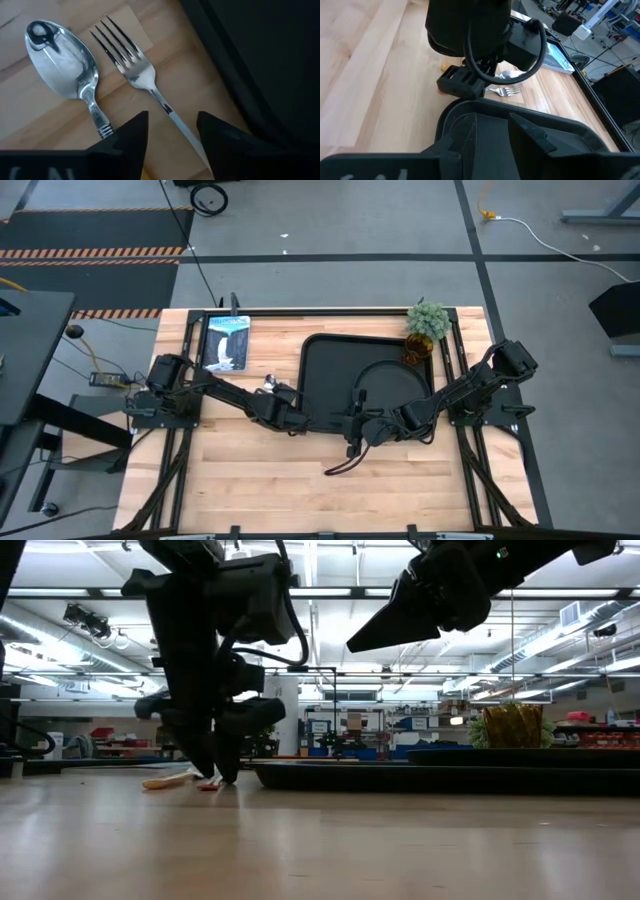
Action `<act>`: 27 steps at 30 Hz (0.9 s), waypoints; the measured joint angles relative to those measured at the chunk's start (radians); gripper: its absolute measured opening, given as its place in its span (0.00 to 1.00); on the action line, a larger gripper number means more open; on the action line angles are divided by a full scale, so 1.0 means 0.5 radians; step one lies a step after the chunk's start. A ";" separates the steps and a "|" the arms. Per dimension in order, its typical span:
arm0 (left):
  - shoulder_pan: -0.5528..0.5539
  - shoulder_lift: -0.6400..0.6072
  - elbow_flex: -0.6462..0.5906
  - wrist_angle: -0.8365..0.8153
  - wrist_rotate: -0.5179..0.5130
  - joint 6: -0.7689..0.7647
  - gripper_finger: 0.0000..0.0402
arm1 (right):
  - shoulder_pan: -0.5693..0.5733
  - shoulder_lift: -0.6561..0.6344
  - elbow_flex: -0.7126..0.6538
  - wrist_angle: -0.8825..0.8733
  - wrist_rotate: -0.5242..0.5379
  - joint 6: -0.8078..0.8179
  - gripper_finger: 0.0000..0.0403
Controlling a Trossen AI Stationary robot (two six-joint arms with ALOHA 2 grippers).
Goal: Pick and place plate/cup/fork/spoon on tray
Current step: Put the orange fork to the left side of the black plate on the black tray
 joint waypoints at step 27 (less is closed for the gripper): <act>0.002 -0.056 -0.014 -0.067 0.084 0.047 0.03 | 0.005 0.000 0.000 0.007 -0.034 -0.001 0.30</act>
